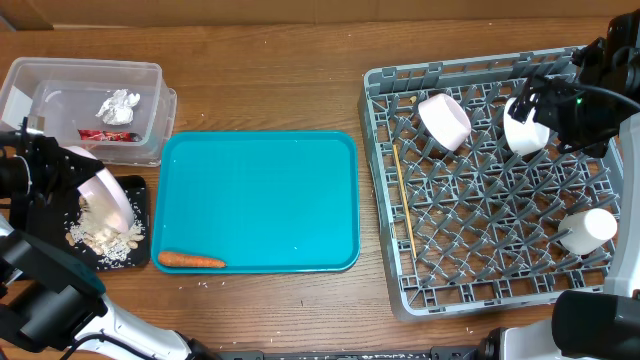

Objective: Sort waste into correct bins and load items into the dishwasher
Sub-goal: 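Tilt the plate with the left gripper to dump rice and peanuts, then carry the empty plate back and set it on the teal tray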

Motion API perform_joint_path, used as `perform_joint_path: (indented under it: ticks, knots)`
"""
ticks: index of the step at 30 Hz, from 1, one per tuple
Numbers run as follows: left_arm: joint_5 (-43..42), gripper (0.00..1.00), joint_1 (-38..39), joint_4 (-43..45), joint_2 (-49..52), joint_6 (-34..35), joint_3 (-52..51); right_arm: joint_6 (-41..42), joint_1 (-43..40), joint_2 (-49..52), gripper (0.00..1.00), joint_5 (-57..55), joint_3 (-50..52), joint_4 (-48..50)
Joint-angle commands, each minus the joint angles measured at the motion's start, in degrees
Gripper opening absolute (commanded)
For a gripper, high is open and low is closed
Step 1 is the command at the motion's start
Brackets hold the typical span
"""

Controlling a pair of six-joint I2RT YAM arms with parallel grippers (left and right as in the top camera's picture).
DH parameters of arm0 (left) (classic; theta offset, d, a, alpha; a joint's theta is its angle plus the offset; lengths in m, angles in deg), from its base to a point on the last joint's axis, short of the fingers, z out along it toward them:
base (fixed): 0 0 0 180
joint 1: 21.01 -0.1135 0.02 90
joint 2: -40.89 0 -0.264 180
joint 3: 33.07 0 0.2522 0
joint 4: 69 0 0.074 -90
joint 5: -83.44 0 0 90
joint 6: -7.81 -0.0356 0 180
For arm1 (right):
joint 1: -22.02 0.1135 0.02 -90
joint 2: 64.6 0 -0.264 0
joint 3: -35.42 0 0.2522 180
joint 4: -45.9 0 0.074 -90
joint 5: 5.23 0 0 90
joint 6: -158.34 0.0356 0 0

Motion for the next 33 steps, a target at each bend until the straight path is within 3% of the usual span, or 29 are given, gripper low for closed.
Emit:
perform_joint_path:
  ticks: [1,3,5,7,9,10,11,12,14,16,18,20,22,24,26,28,30,31,32,33]
  knots:
    - [-2.89,0.04,-0.31,-0.79,-0.92,-5.11,-0.24,-0.24,0.22,-0.07,1.00,0.31,0.04,-0.02]
    - [-3.85,0.04,-0.33,-1.05,-0.66,-0.66,-0.24,-0.24,0.22,-0.07,1.00,0.31,0.04,0.09]
    - [-5.92,0.04,-0.28,-1.95,-0.85,-7.15,-0.24,-0.24,0.22,-0.07,1.00,0.31,0.04,0.00]
    - [-5.73,0.04,-0.24,-2.25,-0.63,-2.36,-0.24,-0.24,0.22,-0.07,1.00,0.31,0.04,0.15]
    - [-5.31,0.04,-0.26,-1.25,-0.79,-6.21,-0.24,-0.24,0.22,-0.07,1.00,0.31,0.04,0.00]
    - [-3.98,0.04,-0.26,0.00,-0.55,-1.03,-0.24,-0.24,0.22,-0.07,1.00,0.31,0.04,0.07]
    - [-5.09,0.04,-0.39,-1.22,-0.46,-0.13,-0.24,-0.24,0.22,-0.07,1.00,0.31,0.04,0.17]
    - [-6.60,0.04,-0.48,-1.88,-0.52,-4.94,-0.24,-0.24,0.22,-0.07,1.00,0.31,0.04,0.11]
    - [-6.19,0.04,-0.48,-1.16,-0.13,-1.11,-0.24,-0.24,0.22,-0.07,1.00,0.31,0.04,0.11]
    - [-8.02,0.04,-0.48,-2.95,-0.17,-7.98,-0.24,-0.24,0.22,-0.07,1.00,0.31,0.04,0.02]
    - [-6.10,0.04,-0.48,-2.08,0.20,-2.21,-0.24,-0.24,0.22,-0.07,1.00,0.31,0.04,0.20]
    - [-6.99,0.04,-0.48,-2.78,0.11,-7.23,-0.24,-0.24,0.22,-0.07,1.00,0.31,0.04,0.13]
    - [-6.45,0.04,-0.48,-2.38,0.28,-1.86,-0.24,-0.24,0.22,-0.07,1.00,0.31,0.04,0.22]
    - [-8.31,0.04,-0.48,-2.56,-0.02,-8.22,-0.24,-0.24,0.22,-0.07,1.00,0.31,0.04,0.17]
    - [-7.89,0.04,-0.48,-2.71,0.07,-1.92,-0.24,-0.24,0.22,-0.07,1.00,0.31,0.04,0.39]
    - [-9.18,0.04,-0.44,-2.80,-0.20,-8.61,-0.24,-0.24,0.22,-0.07,1.00,0.31,0.04,0.26]
    - [-7.74,0.04,-0.39,-3.37,-0.02,-2.75,-0.24,-0.24,0.22,-0.07,1.00,0.31,0.04,0.39]
    - [-8.46,0.04,-0.39,-3.76,-0.17,-7.69,-0.24,-0.24,0.22,-0.07,1.00,0.31,0.04,0.35]
    - [-7.10,0.04,-0.31,-2.12,-0.17,-7.17,-0.24,-0.24,0.22,-0.07,1.00,0.31,0.04,0.35]
    - [-5.57,0.04,-0.31,-1.49,-0.02,-2.36,-0.24,-0.24,0.22,-0.07,1.00,0.31,0.04,0.46]
